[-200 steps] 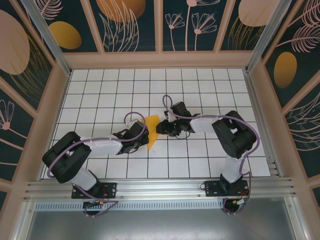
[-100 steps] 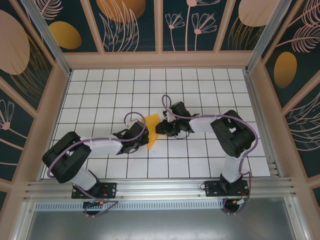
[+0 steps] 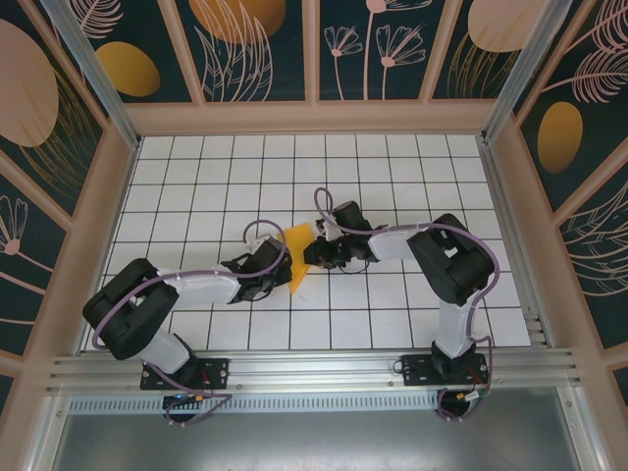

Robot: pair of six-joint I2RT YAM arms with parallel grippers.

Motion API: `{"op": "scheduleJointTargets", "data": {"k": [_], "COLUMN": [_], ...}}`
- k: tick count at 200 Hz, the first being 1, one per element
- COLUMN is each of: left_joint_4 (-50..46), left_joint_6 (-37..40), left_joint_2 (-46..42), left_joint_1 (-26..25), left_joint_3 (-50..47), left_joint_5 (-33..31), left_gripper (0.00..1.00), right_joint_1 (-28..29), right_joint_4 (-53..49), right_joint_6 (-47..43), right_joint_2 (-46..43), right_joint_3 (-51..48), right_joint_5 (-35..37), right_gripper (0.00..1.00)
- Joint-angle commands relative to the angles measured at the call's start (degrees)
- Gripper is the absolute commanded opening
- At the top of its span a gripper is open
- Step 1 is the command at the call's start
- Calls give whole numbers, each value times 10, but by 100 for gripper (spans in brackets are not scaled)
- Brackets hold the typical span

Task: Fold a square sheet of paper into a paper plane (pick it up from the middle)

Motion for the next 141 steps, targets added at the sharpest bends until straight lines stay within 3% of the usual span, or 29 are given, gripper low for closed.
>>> {"op": "scheduleJointTargets", "data": {"k": [1,34,74,141], "left_joint_4": [-31,-41,-34,107], "left_joint_6": [-5,2,32,133], "left_joint_2": [-19,-59,-123,-191], "left_joint_1": [4,5,5,4], "left_joint_3": [7,11,12,-46], "left_joint_5": [-18,-22,-33,-2], "left_gripper": [24,28,41,77], "right_joint_1": [5,5,13,35], "right_joint_4": [9,-11,-66,-136], "right_joint_6": [-1,16,46,160], "right_joint_2": [7,-40,-129,-197], "right_joint_3": [8,-1,-12,-22], "right_joint_5": [2,62,154,277], "right_gripper": [14,5,1,0]}}
